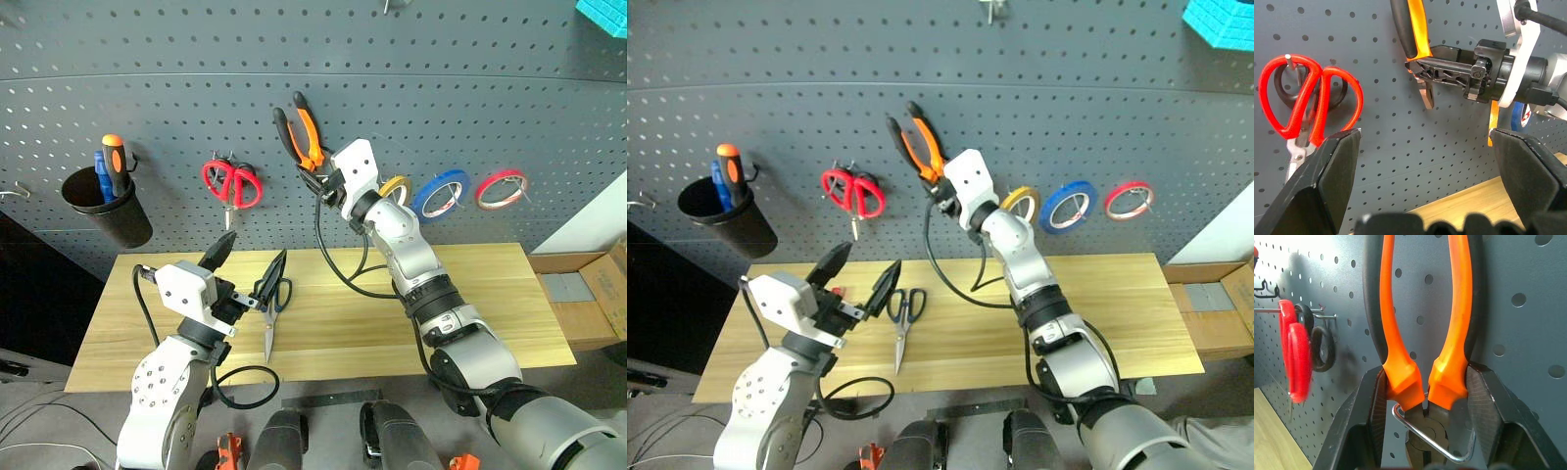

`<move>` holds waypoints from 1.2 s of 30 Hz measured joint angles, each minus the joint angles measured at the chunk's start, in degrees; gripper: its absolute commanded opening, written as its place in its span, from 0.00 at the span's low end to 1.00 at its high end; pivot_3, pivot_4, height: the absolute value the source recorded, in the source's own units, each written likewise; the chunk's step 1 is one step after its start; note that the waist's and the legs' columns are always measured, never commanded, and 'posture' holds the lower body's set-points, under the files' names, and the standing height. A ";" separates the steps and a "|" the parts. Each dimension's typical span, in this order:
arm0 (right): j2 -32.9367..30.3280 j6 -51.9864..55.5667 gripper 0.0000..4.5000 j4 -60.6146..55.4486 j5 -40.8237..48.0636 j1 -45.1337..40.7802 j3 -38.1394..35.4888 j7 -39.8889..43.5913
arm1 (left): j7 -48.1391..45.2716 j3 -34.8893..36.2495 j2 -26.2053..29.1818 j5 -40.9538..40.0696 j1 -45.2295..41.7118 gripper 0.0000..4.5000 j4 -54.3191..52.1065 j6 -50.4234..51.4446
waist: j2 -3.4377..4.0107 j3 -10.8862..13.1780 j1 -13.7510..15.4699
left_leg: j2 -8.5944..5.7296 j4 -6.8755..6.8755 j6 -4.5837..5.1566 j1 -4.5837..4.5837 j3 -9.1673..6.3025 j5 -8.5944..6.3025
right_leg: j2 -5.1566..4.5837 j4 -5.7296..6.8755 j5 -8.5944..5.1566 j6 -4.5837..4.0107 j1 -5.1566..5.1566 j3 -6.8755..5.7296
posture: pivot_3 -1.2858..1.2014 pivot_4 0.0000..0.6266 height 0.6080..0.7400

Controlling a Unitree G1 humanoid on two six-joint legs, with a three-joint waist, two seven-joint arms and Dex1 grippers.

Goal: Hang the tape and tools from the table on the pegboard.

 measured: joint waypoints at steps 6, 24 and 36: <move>0.50 3.22 0.92 -2.83 0.89 2.35 0.04 1.19 | 0.11 0.01 0.21 0.02 -0.28 1.00 0.01 0.10 | 0.02 0.02 -0.01 | 0.00 -0.02 0.00 -0.01 -0.02 0.00 | 0.00 -0.01 0.00 0.00 0.00 -0.01 | 0.56 0.39 1.00; -8.38 23.13 1.00 -36.77 8.32 24.90 3.14 10.80 | 7.58 2.67 -1.11 -0.96 0.51 1.00 2.30 12.31 | 0.07 0.10 0.29 | 0.02 -0.23 0.05 -0.06 -0.19 0.02 | 0.01 -0.29 0.03 -0.07 0.05 -0.16 | 0.55 0.39 1.00; -20.59 43.50 1.00 -51.26 16.10 43.40 12.88 21.29 | 16.06 -3.35 0.50 4.25 -4.71 1.00 9.46 36.83 | 0.03 0.41 -0.29 | 0.00 -0.21 0.09 0.19 -0.20 0.05 | 0.06 -0.24 0.00 -0.05 0.26 -0.15 | 0.54 0.43 1.00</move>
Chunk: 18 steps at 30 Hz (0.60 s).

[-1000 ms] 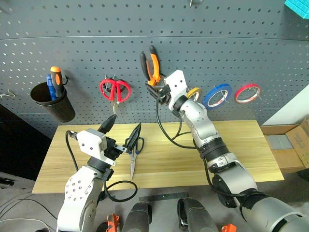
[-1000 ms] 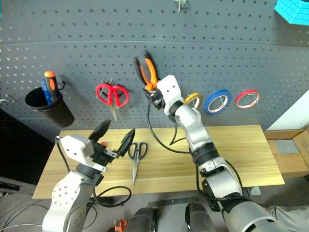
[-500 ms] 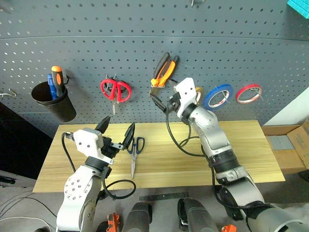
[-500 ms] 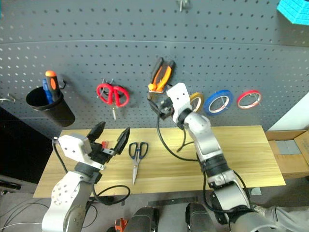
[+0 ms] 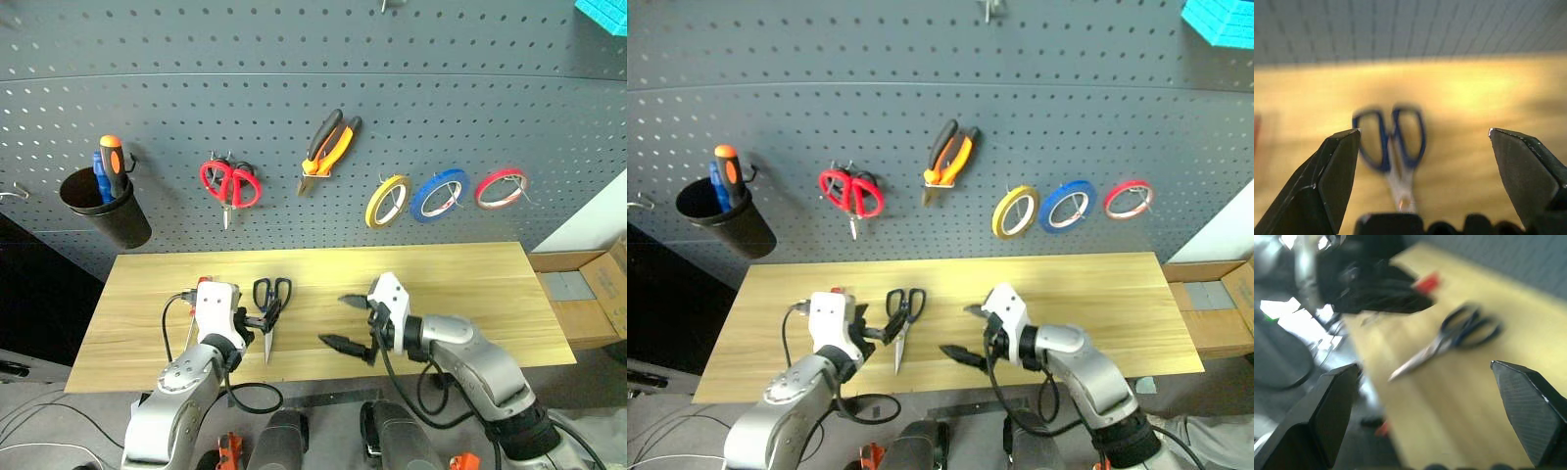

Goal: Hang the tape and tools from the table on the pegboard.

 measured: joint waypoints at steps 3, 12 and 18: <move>0.72 -0.19 1.00 0.04 0.01 0.04 -0.62 -0.92 | 3.91 -0.06 -1.13 2.73 -2.03 1.00 2.57 4.96 | -0.02 0.12 -0.02 | 0.01 0.00 0.00 0.00 -0.01 0.00 | 0.01 -0.01 0.00 0.00 -0.01 -0.01 | 0.54 0.44 1.00; 1.40 -6.89 1.00 4.44 -2.91 -2.12 -3.86 -4.65 | 7.58 1.84 -9.70 2.09 -4.65 1.00 4.10 15.79 | -0.15 1.01 0.14 | 0.00 0.00 -0.03 -0.08 -0.06 0.01 | -0.04 -0.06 0.00 0.01 -0.02 -0.05 | 0.53 0.47 1.00; 1.83 -8.70 1.00 6.24 -4.50 -2.22 -4.12 -5.71 | 8.16 1.45 -9.85 3.48 -8.92 1.00 7.12 16.84 | -0.18 1.40 0.14 | 0.00 -0.01 -0.06 -0.11 -0.07 0.03 | -0.04 -0.08 0.00 0.00 -0.03 -0.05 | 0.53 0.49 1.00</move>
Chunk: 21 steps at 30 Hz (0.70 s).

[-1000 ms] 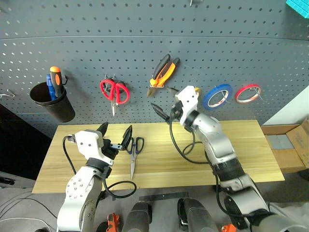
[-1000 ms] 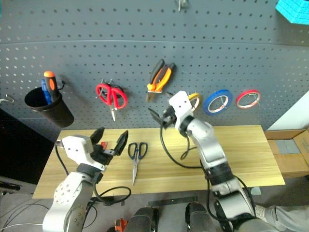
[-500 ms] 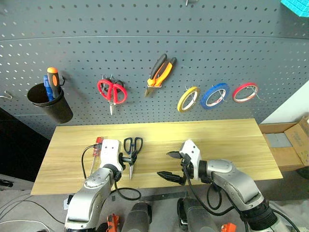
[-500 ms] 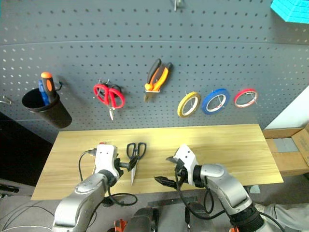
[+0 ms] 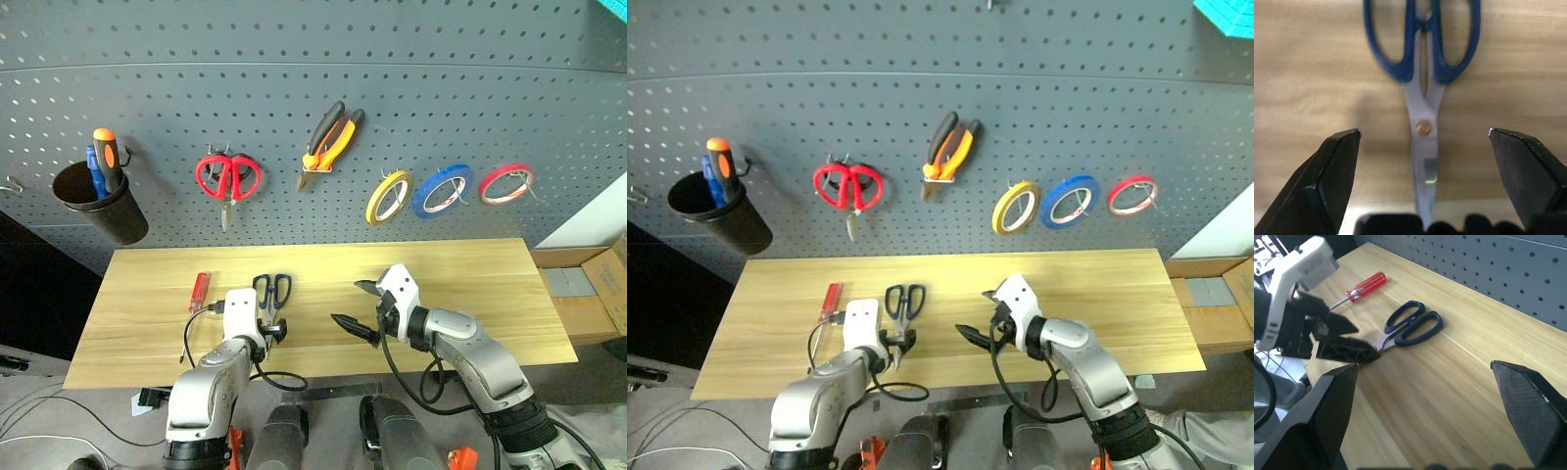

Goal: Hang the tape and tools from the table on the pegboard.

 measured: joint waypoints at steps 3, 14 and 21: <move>0.16 -0.22 1.00 0.02 -0.05 0.00 -0.02 -0.26 | 0.75 -0.11 -0.41 1.11 -1.54 1.00 2.68 -0.11 | 0.01 0.21 -0.01 | 0.00 0.00 0.00 -0.01 0.00 0.00 | 0.00 -0.02 0.00 0.00 -0.01 0.00 | 0.53 0.50 1.00; 0.87 -0.21 1.00 0.02 -0.34 -0.02 -0.61 -1.62 | 2.27 -1.74 -2.84 4.98 -9.15 0.87 11.99 0.90 | 0.07 0.38 -0.02 | 0.00 0.00 -0.02 0.00 -0.01 0.01 | 0.00 0.01 0.00 0.01 -0.01 -0.01 | 0.53 0.50 1.00; 1.05 -0.10 1.00 0.32 -0.47 -0.41 -0.66 -2.11 | 2.12 -1.44 -2.69 6.04 -8.12 0.37 9.44 4.98 | 0.09 0.38 -0.02 | 0.00 -0.01 -0.10 0.04 -0.01 0.05 | 0.00 0.02 0.00 0.01 0.02 0.00 | 0.54 0.49 1.00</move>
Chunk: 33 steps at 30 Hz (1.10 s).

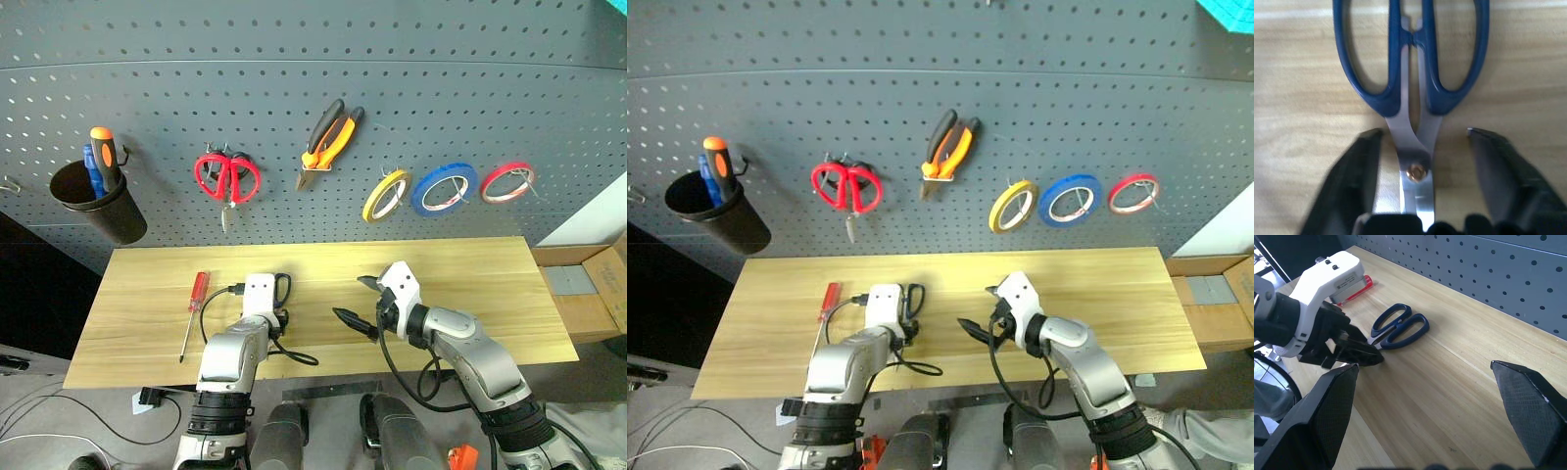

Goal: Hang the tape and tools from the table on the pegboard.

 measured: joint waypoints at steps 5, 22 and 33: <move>0.26 0.01 1.00 1.13 -0.03 -1.67 -0.16 -0.02 | -1.08 0.70 1.27 -0.01 1.48 0.14 -2.18 1.83 | 0.03 0.01 -0.06 | 0.00 -0.02 -0.04 0.04 0.00 0.02 | 0.00 0.04 -0.01 0.01 0.00 0.00 | 0.54 0.48 1.00; -0.30 -3.39 1.00 5.73 4.27 -6.84 -4.37 6.06 | -15.12 -3.14 16.61 1.82 20.03 0.12 -18.58 -29.97 | 0.08 0.00 0.08 | 0.03 -0.18 -0.17 -0.31 -0.03 0.07 | -0.06 -0.27 0.02 -0.04 -0.29 -0.02 | 0.54 0.41 1.00; -2.44 -1.77 1.00 -4.83 10.78 -10.51 -5.47 12.48 | -14.95 -3.48 15.49 9.14 28.62 0.12 -14.48 -75.48 | 0.14 -0.04 0.51 | 0.03 -0.24 -0.06 -0.40 -0.03 0.03 | -0.17 -0.67 0.12 -0.15 -0.19 -0.18 | 0.54 0.38 1.00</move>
